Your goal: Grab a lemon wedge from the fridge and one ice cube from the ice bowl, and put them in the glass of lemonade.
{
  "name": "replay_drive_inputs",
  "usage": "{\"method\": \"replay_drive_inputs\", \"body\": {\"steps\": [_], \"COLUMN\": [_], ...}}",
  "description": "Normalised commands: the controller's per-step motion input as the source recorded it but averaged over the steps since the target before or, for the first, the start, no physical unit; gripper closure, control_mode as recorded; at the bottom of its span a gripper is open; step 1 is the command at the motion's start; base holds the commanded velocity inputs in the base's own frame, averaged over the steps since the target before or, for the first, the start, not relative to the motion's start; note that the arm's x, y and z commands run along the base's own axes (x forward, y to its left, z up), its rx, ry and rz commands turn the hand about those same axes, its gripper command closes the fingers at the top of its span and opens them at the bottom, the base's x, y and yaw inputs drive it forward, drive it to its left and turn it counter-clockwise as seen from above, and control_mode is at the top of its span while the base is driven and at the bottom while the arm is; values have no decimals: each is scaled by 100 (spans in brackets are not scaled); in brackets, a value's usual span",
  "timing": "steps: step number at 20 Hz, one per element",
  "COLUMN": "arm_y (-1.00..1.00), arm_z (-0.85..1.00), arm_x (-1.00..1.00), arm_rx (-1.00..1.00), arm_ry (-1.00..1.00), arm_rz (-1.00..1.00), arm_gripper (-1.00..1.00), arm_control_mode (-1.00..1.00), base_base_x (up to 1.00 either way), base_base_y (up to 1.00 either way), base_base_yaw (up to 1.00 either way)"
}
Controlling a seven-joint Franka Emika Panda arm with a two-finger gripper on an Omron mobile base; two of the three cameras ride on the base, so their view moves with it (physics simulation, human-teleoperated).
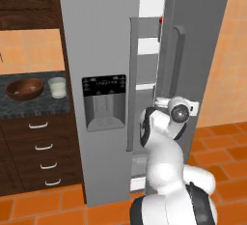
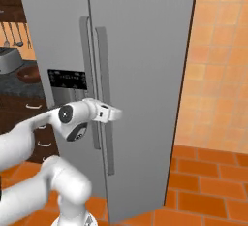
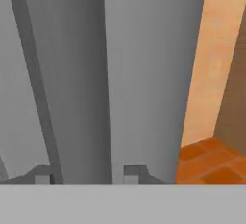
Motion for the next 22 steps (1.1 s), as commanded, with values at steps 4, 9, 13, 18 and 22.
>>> {"method": "replay_drive_inputs", "body": {"steps": [4, 9, 13, 18, 22], "arm_y": [-85, 0, 91, 17, -11], "arm_z": [100, 53, 0, -10, -15], "arm_x": [-95, -84, 18, 89, 100], "arm_rx": [13, 5, -1, -8, -4], "arm_ry": [1, -7, -16, -2, 2], "arm_rz": [-42, -23, -26, -38, -46], "arm_gripper": [-100, -100, -100, -100, -100], "arm_control_mode": [-100, -100, -100, -100, -100], "base_base_x": [0, 0, 0, 0, 0], "base_base_y": [0, 0, 0, 0, 0], "base_base_yaw": [0, 0, 0, 0, 0]}}
